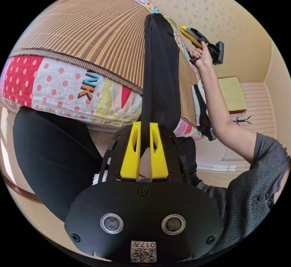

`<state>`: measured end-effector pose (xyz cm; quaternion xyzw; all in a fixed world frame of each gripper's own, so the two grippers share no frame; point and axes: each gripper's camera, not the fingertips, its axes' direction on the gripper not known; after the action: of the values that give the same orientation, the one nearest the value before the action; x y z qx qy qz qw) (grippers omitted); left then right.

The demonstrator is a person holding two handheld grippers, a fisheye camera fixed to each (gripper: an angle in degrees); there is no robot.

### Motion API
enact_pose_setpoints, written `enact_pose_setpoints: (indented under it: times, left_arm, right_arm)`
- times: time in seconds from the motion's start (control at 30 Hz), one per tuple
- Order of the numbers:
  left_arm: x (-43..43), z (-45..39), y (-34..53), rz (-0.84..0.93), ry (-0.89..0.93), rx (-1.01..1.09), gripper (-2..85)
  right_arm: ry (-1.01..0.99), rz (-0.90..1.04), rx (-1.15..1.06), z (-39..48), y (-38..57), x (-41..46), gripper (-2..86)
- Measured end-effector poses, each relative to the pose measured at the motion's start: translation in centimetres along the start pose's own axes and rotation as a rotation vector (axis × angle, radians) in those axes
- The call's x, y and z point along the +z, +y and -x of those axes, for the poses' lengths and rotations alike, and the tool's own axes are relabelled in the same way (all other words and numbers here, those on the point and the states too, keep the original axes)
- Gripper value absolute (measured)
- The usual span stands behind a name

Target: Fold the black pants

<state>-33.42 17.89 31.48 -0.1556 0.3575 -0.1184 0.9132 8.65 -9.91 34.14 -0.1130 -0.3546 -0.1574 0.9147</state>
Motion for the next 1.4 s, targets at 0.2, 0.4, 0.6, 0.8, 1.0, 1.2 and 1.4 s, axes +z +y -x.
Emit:
enact_pose_setpoints:
  times: [0.2, 0.4, 0.6, 0.8, 1.0, 1.2, 1.4]
  left_arm:
    - [-0.9, -0.6, -0.8, -0.067, 0.033, 0.062, 7.3]
    - [0.4, -3.6, -2.9, 0.036, -0.103, 0.168, 7.8]
    - [2.1, -5.2, -4.6, 0.133, -0.223, 0.218, 7.3]
    - [-0.3, -6.1, -6.8, 0.228, -0.056, 0.361, 3.9]
    - [-0.5, -1.8, -6.5, 0.157, 0.541, 0.273, 1.7]
    - [3.7, -2.5, -5.7, 0.282, -0.007, 0.215, 1.3]
    - [2.3, -3.4, -5.1, 0.240, -0.199, 0.222, 1.1]
  right_arm:
    - [-0.050, 0.055, 0.166, 1.8, 14.9, 0.1, 8.5]
    - [-0.065, 0.086, 0.236, 3.6, 19.1, 3.3, 9.5]
    - [0.001, 0.159, 0.194, 4.1, 19.8, 5.4, 6.3]
    - [-0.332, -0.137, 0.087, 2.3, 20.3, -4.9, 2.3]
    - [-0.290, 0.011, 0.090, -1.0, 21.6, -4.4, 1.8]
    - [-0.132, 0.196, 0.123, -1.7, 22.7, -0.1, 2.4]
    - [-0.129, 0.166, -0.003, -1.6, 23.0, -3.0, 7.0]
